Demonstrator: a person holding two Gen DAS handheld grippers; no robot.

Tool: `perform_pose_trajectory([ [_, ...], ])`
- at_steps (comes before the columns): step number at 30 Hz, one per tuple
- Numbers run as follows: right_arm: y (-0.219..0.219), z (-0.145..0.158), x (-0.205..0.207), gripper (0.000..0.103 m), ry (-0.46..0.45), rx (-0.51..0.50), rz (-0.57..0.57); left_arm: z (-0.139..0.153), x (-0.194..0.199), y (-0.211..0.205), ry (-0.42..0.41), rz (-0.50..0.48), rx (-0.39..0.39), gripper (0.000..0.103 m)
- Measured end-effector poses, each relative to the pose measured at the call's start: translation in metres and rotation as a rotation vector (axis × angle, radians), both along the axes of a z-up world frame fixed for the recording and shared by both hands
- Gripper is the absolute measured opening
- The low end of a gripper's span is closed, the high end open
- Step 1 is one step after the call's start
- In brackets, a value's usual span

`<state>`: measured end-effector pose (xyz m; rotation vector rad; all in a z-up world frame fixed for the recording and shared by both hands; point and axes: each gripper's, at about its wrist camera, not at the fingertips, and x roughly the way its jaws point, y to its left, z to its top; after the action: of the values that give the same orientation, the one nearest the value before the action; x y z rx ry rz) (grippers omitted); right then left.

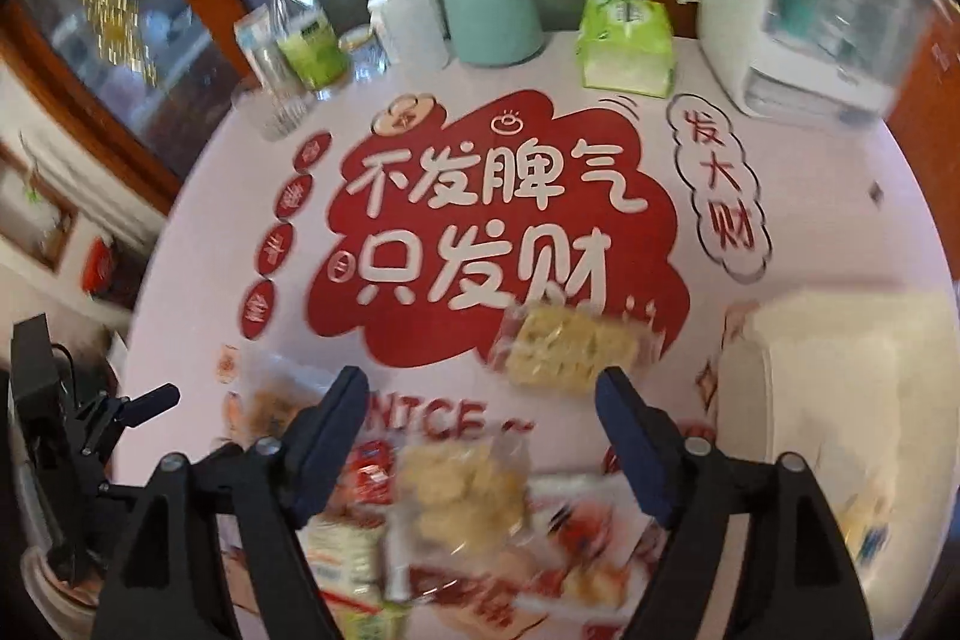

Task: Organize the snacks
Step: 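Grasp the brown cake bag with the left tool while the right tool grasps a clear crisp-rice bag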

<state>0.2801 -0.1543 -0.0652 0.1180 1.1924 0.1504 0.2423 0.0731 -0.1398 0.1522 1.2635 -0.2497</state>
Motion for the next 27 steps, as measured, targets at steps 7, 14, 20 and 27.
perform_pose_trajectory([
  [7,0.006,-0.039,0.027,0.082,0.068,-0.160,0.270,-0.024,0.006,-0.017,0.059,0.005,0.031,0.084],
  [14,0.017,-0.081,0.033,0.082,0.109,-0.310,0.499,-0.040,0.018,-0.028,0.092,0.032,0.050,0.086],
  [20,0.011,-0.110,0.047,0.082,0.165,-0.311,0.519,-0.050,0.023,-0.028,0.114,0.069,0.056,0.086],
  [27,0.000,-0.123,0.053,0.055,0.197,-0.222,0.471,-0.047,0.020,-0.022,0.096,0.096,0.029,0.068],
])
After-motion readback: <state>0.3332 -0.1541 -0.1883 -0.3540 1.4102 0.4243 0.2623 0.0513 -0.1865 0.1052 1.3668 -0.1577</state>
